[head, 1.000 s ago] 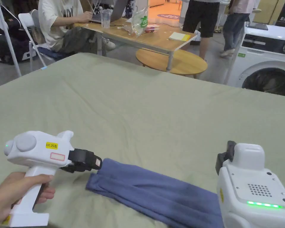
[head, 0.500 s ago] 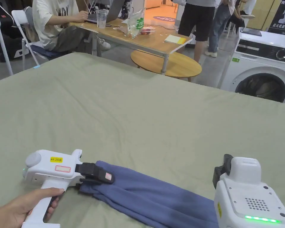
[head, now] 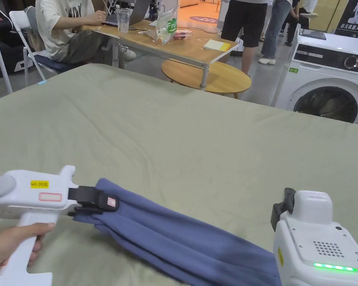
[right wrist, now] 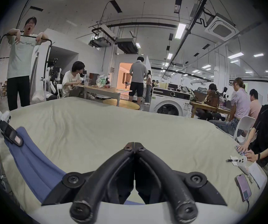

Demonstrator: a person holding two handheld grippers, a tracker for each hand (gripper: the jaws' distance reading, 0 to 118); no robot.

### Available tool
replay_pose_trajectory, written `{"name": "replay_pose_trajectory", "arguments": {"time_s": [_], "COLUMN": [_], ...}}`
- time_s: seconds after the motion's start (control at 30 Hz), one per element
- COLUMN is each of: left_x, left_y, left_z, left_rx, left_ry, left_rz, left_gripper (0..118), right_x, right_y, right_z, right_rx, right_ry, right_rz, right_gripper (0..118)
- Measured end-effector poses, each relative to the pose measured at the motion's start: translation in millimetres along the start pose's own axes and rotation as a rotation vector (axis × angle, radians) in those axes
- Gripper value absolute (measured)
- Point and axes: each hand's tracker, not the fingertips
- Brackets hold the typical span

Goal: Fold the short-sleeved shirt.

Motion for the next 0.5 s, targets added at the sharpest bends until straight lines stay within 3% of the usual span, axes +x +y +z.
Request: {"name": "replay_pose_trajectory", "arguments": {"time_s": [0.13,0.3,0.5], "left_x": [11,55,100], "left_y": [12,8,-6], "left_z": [39,34,-9], "left_rx": [0.055,0.021,-0.044], "left_ry": [0.146,0.283,0.06], "left_rz": [-0.042,-0.141,-0.09], "left_gripper": [5,5,5], "right_x": [0,-1,7], "right_y": [1,0,-1], "right_z": [-2,-2,1], "right_rx": [-0.001,-0.007,-0.012], "right_ry": [0.009,0.016,0.01], "right_rz": [-0.006,-0.011,-0.021], "right_gripper": [0,0,0]}}
